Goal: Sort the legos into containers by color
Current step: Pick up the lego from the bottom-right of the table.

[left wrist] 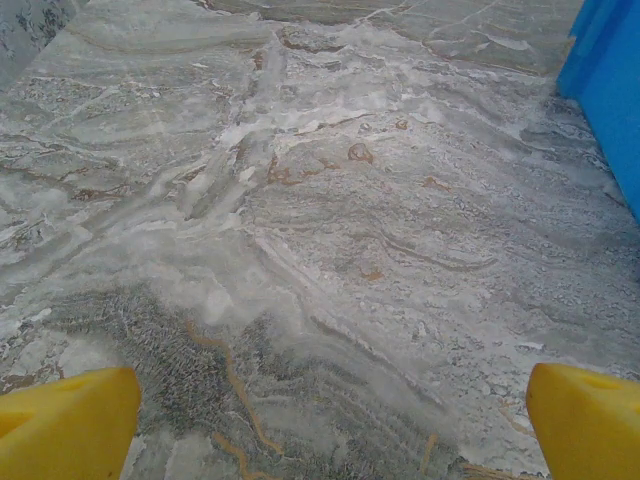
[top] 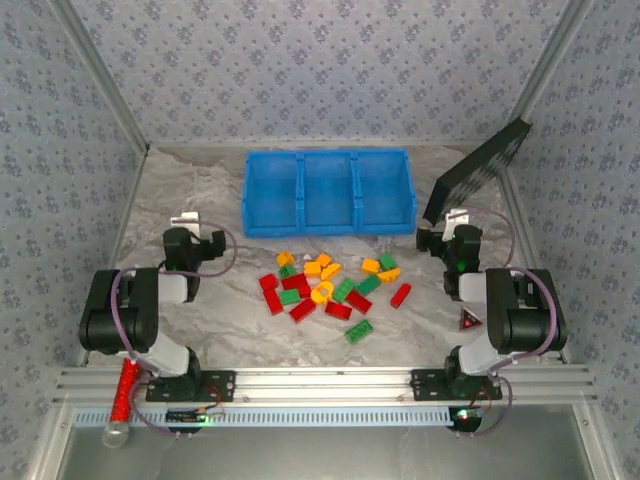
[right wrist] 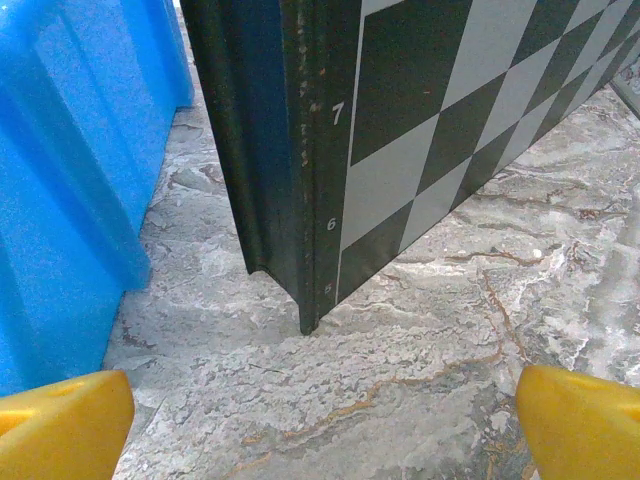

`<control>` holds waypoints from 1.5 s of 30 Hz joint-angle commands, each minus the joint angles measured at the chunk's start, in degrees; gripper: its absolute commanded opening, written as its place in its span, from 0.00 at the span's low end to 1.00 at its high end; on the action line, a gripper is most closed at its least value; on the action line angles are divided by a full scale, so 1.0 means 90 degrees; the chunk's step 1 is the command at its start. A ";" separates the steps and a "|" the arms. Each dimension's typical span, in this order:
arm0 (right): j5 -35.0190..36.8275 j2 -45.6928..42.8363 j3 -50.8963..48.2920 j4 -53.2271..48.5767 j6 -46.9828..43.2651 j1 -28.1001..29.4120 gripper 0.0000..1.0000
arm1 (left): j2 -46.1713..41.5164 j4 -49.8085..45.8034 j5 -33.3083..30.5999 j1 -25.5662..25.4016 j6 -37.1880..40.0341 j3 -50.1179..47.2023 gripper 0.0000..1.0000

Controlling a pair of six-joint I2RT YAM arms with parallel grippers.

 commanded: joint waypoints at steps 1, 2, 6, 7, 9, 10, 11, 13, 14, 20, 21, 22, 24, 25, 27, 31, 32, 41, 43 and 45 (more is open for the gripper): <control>0.0018 0.0009 0.0028 0.0130 -0.0025 0.0010 1.00 | 0.0002 0.0259 -0.0041 -0.0023 0.0047 0.0151 0.99; 0.0017 0.0004 0.0028 0.0130 -0.0026 0.0010 1.00 | 0.0002 0.0259 -0.0040 -0.0022 0.0051 0.0151 0.99; 0.0013 0.0004 0.0027 0.0130 -0.0031 0.0012 1.00 | 0.0003 0.0259 -0.0040 -0.0024 0.0050 0.0154 0.99; 0.0012 0.0004 0.0034 0.0130 -0.0031 0.0010 1.00 | 0.0002 0.0259 -0.0044 -0.0022 0.0054 0.0157 0.99; 0.0015 0.0004 0.0034 0.0130 -0.0031 0.0010 1.00 | 0.0002 0.0259 -0.0040 -0.0023 0.0051 0.0151 0.99; 0.0013 0.0004 0.0029 0.0130 -0.0030 0.0010 1.00 | 0.0004 0.0259 -0.0046 -0.0020 0.0056 0.0152 0.99; 0.0013 0.0004 0.0034 0.0130 -0.0031 0.0010 1.00 | 0.0002 0.0259 -0.0040 -0.0016 0.0054 0.0152 0.99; 0.0013 0.0004 0.0027 0.0130 -0.0031 0.0010 1.00 | 0.0008 0.0259 -0.0027 -0.0011 0.0046 0.0151 0.99; 0.0020 0.0009 0.0027 0.0130 -0.0026 0.0010 1.00 | 0.0002 0.0259 -0.0022 -0.0009 0.0040 0.0153 0.99; 0.0024 0.0004 0.0034 0.0130 -0.0031 0.0010 1.00 | 0.0002 0.0259 -0.0030 -0.0019 0.0047 0.0151 0.99; 0.0001 0.0004 0.0031 0.0130 -0.0017 0.0003 1.00 | 0.0007 0.0259 -0.0034 -0.0021 0.0049 0.0151 0.99; -0.0040 0.0009 0.0024 0.0130 -0.0011 -0.0014 1.00 | 0.0002 0.0259 -0.0030 -0.0015 0.0045 0.0151 0.99; -0.0056 0.0004 0.0015 0.0137 -0.0002 -0.0029 1.00 | 0.0007 0.0259 -0.0035 -0.0020 0.0045 0.0151 0.99; -0.0054 0.0004 0.0017 0.0138 -0.0002 -0.0029 1.00 | 0.0002 0.0259 -0.0032 -0.0020 0.0049 0.0151 0.99; -0.0042 0.0004 0.0015 0.0137 -0.0012 -0.0015 1.00 | 0.0002 0.0259 -0.0031 -0.0022 0.0048 0.0151 0.99; -0.0027 0.0004 0.0031 0.0128 -0.0012 -0.0019 1.00 | 0.0002 0.0259 -0.0034 -0.0023 0.0041 0.0151 0.99; -0.0013 0.0004 0.0030 0.0120 -0.0019 -0.0010 1.00 | 0.0002 0.0259 -0.0034 -0.0014 0.0042 0.0151 0.99; 0.0391 -0.0961 0.0239 -0.0907 -0.0097 0.0198 1.00 | -0.0221 -0.0264 -0.0218 -0.0053 0.0021 0.0397 0.99; 0.1001 -0.1757 0.0466 -0.2080 0.0252 0.0416 1.00 | -0.0722 -0.1499 -0.0556 -0.0233 0.0155 0.0880 0.99; 0.1244 -0.2472 0.0877 -0.3575 0.1205 0.0472 1.00 | -0.1211 -0.2333 -0.1036 -0.0590 0.0282 0.1275 0.99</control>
